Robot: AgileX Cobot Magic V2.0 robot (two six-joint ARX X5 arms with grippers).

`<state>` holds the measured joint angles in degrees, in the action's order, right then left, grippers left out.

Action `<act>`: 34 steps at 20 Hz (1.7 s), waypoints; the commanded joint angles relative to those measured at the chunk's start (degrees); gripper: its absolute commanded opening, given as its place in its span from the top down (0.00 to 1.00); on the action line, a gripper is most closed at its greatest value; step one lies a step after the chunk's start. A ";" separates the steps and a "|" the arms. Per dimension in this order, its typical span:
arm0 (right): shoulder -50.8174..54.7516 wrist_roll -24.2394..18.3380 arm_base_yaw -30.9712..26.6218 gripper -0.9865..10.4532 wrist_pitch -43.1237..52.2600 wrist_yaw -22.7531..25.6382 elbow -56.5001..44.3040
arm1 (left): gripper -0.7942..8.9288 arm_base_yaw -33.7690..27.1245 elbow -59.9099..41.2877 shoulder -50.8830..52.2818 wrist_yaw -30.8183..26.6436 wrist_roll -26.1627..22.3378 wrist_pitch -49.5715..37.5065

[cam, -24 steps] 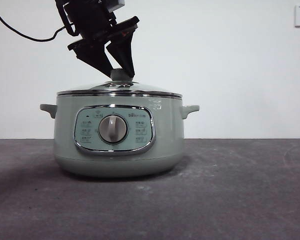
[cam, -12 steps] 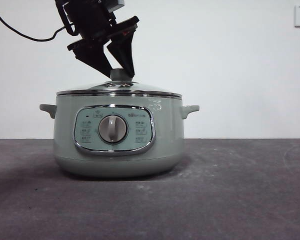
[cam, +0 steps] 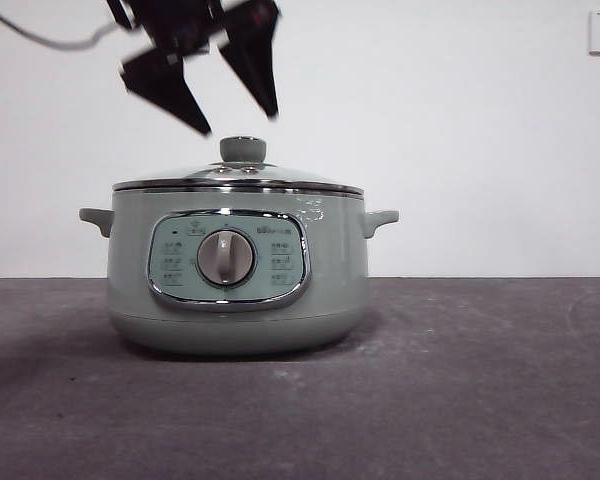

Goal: Pick up the egg,open the lid,put the egg in the pot,close the lid

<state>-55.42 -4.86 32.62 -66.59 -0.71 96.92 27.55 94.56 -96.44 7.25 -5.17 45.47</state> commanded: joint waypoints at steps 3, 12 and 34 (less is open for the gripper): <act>-1.84 1.09 0.07 0.55 -3.89 -5.46 -0.11 | 0.36 0.11 3.45 4.63 0.68 -0.39 7.23; -6.43 1.36 0.07 0.56 -11.96 -12.92 -0.11 | 0.37 0.15 5.55 16.22 9.44 0.68 24.00; -7.82 1.86 0.07 0.91 -11.93 -12.68 -0.11 | 0.92 0.13 5.55 28.28 10.86 0.66 33.75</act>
<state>-63.29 -3.62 32.62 -77.62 -13.41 96.90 27.55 100.09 -68.23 18.17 -4.64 76.55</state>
